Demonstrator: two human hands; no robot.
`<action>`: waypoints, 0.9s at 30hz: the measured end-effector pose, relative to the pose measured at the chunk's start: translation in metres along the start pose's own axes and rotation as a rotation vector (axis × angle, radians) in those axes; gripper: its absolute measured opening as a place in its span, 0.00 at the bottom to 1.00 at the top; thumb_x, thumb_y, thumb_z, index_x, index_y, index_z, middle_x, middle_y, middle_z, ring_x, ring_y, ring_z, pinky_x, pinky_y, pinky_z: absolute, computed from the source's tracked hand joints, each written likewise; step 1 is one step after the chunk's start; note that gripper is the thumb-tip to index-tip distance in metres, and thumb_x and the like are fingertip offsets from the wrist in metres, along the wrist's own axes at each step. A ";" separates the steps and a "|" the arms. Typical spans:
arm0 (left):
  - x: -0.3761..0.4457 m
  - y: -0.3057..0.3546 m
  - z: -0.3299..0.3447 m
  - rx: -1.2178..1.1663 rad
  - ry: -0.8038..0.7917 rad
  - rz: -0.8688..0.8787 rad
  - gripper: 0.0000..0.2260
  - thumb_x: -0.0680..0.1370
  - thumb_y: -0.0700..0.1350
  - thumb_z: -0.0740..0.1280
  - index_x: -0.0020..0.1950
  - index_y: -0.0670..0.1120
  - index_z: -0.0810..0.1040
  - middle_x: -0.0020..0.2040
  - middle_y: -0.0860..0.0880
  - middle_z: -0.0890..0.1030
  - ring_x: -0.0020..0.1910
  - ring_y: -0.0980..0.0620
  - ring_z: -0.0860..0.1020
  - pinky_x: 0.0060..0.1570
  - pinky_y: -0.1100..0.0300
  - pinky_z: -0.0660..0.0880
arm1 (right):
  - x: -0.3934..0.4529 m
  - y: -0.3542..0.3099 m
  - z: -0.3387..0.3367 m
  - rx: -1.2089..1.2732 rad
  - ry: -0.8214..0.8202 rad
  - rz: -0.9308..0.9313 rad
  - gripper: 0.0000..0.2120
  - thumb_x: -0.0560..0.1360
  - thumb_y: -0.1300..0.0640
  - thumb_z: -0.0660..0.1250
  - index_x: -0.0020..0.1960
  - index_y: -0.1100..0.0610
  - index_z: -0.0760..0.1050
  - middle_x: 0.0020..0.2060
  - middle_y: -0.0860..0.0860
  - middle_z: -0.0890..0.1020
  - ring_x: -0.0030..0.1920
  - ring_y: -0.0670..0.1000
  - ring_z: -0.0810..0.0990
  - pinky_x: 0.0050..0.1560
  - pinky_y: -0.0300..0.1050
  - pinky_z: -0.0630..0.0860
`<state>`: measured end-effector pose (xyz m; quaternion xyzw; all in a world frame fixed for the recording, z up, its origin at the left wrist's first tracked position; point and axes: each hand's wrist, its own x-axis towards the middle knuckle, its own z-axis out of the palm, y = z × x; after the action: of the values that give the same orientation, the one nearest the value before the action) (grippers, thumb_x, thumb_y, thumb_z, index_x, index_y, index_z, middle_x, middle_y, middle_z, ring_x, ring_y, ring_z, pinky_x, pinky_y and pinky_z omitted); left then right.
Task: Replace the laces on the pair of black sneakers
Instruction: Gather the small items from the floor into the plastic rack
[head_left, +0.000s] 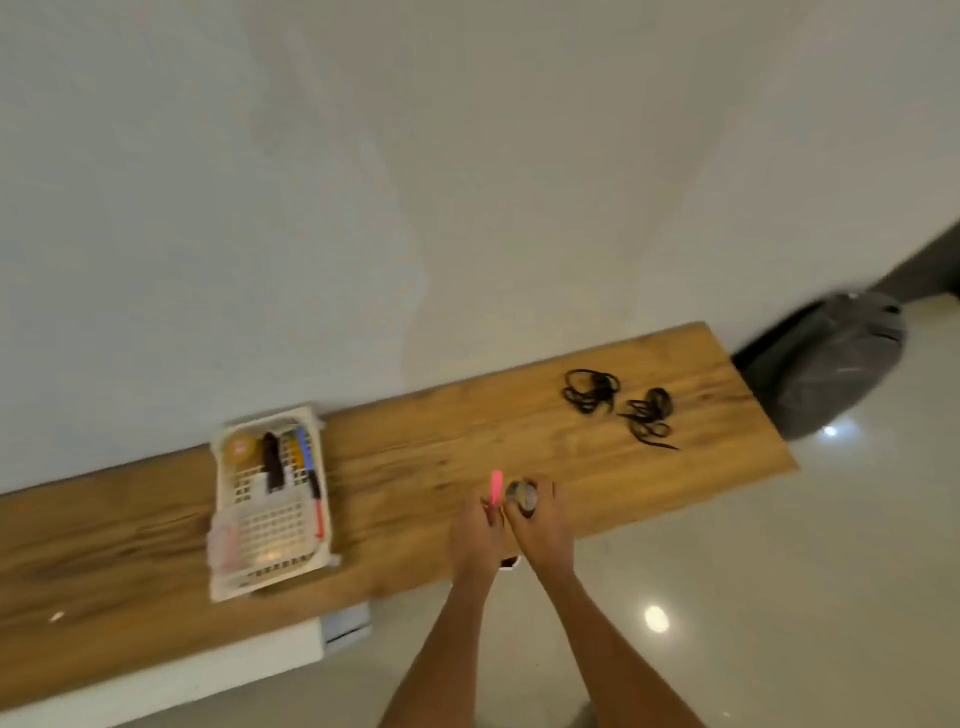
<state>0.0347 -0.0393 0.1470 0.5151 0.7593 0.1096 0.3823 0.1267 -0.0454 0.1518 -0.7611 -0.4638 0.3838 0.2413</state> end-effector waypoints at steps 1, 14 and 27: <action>0.009 -0.014 -0.023 -0.016 0.016 -0.023 0.10 0.81 0.48 0.58 0.57 0.44 0.73 0.51 0.44 0.79 0.49 0.44 0.78 0.43 0.55 0.70 | 0.000 -0.024 0.020 -0.005 -0.024 -0.039 0.17 0.74 0.54 0.68 0.62 0.57 0.72 0.57 0.52 0.73 0.54 0.54 0.76 0.47 0.46 0.72; 0.108 -0.179 -0.203 -0.307 0.429 -0.322 0.09 0.80 0.46 0.61 0.53 0.44 0.77 0.47 0.47 0.81 0.45 0.48 0.78 0.41 0.59 0.69 | 0.029 -0.177 0.233 -0.225 -0.399 -0.360 0.18 0.74 0.53 0.69 0.61 0.55 0.70 0.58 0.52 0.74 0.53 0.54 0.78 0.49 0.48 0.78; 0.212 -0.285 -0.228 -0.450 0.360 -0.453 0.07 0.77 0.41 0.66 0.55 0.45 0.78 0.51 0.44 0.82 0.51 0.44 0.80 0.55 0.47 0.76 | 0.109 -0.174 0.335 -0.564 -0.442 -0.514 0.22 0.76 0.57 0.66 0.69 0.57 0.66 0.67 0.56 0.69 0.59 0.58 0.75 0.50 0.47 0.73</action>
<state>-0.3601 0.0692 0.0447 0.2093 0.8661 0.2752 0.3610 -0.2051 0.1340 0.0410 -0.5565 -0.7653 0.3234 0.0067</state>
